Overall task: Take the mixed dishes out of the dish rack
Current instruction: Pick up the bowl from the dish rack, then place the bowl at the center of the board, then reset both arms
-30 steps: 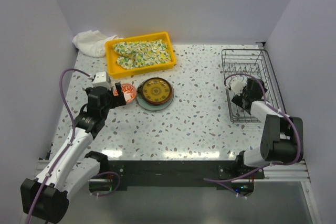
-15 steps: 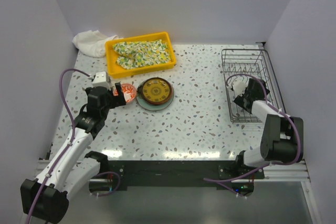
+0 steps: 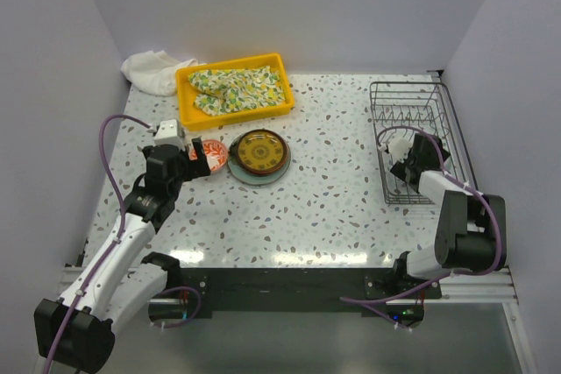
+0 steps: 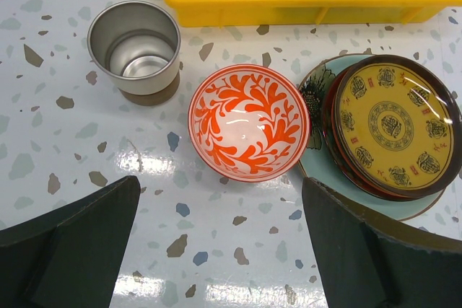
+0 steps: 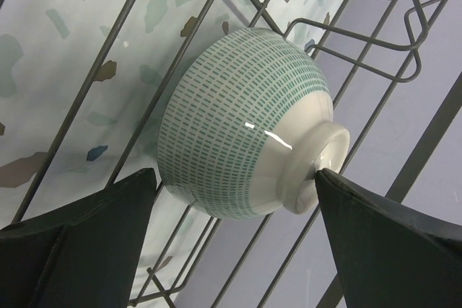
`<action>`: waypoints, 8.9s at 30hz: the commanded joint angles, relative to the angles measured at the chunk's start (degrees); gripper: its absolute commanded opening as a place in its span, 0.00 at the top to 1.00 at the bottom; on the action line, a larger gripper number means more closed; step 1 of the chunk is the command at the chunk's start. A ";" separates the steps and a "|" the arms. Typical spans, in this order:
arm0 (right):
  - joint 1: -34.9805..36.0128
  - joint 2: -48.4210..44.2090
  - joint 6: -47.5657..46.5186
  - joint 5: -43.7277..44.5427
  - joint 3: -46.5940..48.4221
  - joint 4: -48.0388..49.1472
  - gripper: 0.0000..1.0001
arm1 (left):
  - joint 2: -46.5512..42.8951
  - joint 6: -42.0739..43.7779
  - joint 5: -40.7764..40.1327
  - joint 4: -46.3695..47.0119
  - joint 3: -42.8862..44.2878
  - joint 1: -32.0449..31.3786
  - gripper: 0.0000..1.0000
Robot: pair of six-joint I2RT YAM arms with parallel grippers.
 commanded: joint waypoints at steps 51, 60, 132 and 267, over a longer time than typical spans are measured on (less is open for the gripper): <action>1.70 -21.34 57.69 -3.85 14.02 -10.80 0.67 | 0.34 0.87 7.04 3.47 -0.74 -0.86 0.01; 3.63 -25.03 69.48 -15.96 17.01 -9.57 0.68 | 3.60 -0.36 12.13 2.15 3.38 -1.30 0.01; 34.93 -9.74 127.32 -48.50 -3.55 61.71 0.53 | 20.22 -38.43 33.16 40.22 3.03 -12.38 1.00; 19.46 -33.72 76.78 4.66 30.99 -38.20 0.01 | -8.79 1.84 -5.70 -32.74 27.38 0.11 0.00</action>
